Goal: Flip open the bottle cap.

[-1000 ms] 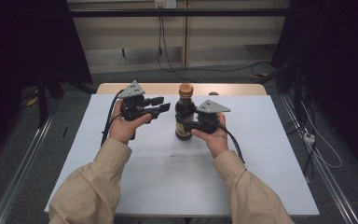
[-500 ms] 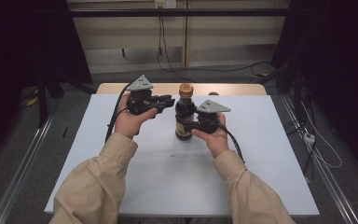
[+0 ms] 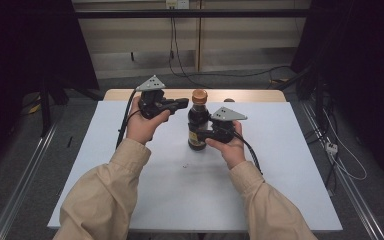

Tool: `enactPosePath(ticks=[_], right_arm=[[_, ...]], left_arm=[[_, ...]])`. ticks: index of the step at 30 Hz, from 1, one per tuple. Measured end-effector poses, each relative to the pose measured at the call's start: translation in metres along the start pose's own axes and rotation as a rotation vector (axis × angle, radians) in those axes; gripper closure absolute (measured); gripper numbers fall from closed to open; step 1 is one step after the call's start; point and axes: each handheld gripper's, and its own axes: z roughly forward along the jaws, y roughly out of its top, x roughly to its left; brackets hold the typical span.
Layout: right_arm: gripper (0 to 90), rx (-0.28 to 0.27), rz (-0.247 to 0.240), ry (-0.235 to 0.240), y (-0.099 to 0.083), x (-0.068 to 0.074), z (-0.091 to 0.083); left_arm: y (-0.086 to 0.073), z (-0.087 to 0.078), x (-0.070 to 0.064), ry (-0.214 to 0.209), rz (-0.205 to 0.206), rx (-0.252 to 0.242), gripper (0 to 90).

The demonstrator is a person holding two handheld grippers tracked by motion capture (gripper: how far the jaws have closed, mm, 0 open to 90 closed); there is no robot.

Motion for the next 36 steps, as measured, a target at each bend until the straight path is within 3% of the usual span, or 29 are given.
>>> enactPosePath(ticks=[6, 11, 18, 32, 36], right_arm=[[30.1, 0.001, -0.001, 0.000, 0.000, 0.000, 0.000], [30.2, 0.003, -0.002, 0.000, 0.000, 0.000, 0.000], [30.7, 0.009, -0.007, -0.002, 0.001, 0.001, 0.000], [29.3, 0.016, -0.005, -0.003, 0.002, 0.001, -0.002], [25.1, 0.015, 0.027, -0.005, 0.004, 0.002, -0.005]], left_arm=[[0.008, 0.002, 0.000, -0.014, -0.009, 0.033, 90.0], [0.012, 0.002, -0.001, 0.000, 0.024, 0.043, 90.0], [0.018, 0.004, -0.005, -0.013, 0.045, 0.042, 90.0], [0.020, 0.005, -0.004, -0.012, 0.031, 0.042, 90.0], [0.019, 0.005, -0.004, -0.002, 0.034, 0.044, 90.0]])
